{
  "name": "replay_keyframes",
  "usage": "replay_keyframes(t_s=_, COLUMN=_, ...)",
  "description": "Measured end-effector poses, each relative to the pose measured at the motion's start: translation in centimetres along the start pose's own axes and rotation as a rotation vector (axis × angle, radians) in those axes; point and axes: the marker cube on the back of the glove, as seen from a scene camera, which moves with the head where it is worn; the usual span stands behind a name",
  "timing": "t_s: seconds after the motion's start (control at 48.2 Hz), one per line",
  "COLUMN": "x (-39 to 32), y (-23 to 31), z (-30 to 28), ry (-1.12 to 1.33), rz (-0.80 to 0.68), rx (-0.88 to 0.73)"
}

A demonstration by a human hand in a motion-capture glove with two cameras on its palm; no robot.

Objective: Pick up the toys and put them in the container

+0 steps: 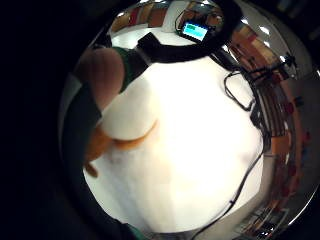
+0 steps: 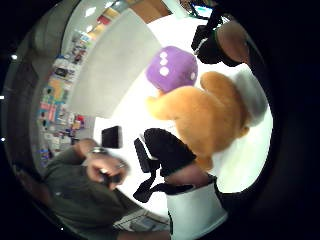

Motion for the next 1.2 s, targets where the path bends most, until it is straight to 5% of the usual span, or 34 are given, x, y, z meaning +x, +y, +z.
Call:
replay_keyframes(t_s=0.208, x=-0.9, y=-0.9, z=3.7, ry=0.184, rz=-0.057, rx=0.081)
replay_keyframes(t_s=0.374, x=-1.3, y=-0.5, z=3.4, ry=0.127, rz=-0.004, rx=0.37)
replay_keyframes(t_s=0.665, x=-6.6, y=6.6, z=-4.8, ry=0.123, rz=-0.033, rx=0.537)
replay_keyframes(t_s=0.727, x=-11.1, y=8.8, z=-9.7, ry=0.039, rz=-0.149, rx=0.615)
replay_keyframes(t_s=0.851, x=-18.0, y=10.4, z=-21.9, ry=-0.339, rz=-0.787, rx=0.735)
replay_keyframes(t_s=0.893, x=-20.3, y=10.0, z=-25.1, ry=-0.404, rz=-0.87, rx=0.773)
replay_keyframes(t_s=1.018, x=-25.3, y=0.6, z=-33.0, ry=-0.2, rz=-0.55, rx=0.932)
replay_keyframes(t_s=1.204, x=-28.8, y=-10.6, z=-34.7, ry=-0.236, rz=-0.311, rx=0.859)
